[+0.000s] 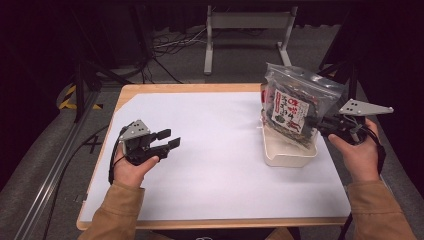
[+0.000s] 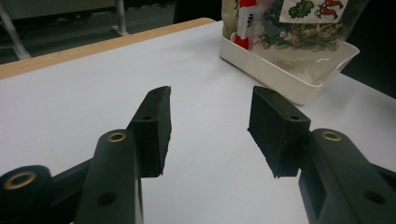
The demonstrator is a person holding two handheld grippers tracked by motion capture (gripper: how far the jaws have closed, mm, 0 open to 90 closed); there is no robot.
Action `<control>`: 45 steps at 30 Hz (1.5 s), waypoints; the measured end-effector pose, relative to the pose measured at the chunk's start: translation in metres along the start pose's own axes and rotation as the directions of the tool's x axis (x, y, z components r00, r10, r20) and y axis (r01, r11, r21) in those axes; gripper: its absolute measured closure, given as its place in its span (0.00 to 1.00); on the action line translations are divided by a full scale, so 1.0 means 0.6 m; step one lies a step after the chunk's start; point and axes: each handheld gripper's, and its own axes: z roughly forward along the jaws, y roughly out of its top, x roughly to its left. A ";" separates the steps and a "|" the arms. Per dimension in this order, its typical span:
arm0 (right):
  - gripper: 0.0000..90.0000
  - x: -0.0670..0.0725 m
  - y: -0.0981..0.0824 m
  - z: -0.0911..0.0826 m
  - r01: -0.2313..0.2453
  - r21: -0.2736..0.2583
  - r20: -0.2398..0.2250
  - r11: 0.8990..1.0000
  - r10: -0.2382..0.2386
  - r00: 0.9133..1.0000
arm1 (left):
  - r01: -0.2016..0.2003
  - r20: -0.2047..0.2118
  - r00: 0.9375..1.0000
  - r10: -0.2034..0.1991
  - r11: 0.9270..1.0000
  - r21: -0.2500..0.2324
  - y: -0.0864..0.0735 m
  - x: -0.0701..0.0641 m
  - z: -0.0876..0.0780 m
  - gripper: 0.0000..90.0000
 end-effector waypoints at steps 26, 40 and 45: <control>0.83 -0.001 -0.079 0.024 -0.082 0.032 -0.008 0.996 0.083 0.997 | 0.009 0.005 1.000 -0.009 1.000 0.006 -0.001 -0.003 0.003 0.55; 0.75 -0.001 -0.090 0.014 -0.122 -0.006 0.005 0.993 0.122 0.993 | 0.005 0.003 1.000 -0.005 1.000 0.002 -0.002 -0.003 -0.002 0.53; 0.52 0.010 -0.088 -0.003 -0.141 -0.064 0.025 0.988 0.143 0.989 | 0.012 0.002 1.000 -0.012 1.000 0.003 -0.010 -0.006 -0.015 0.52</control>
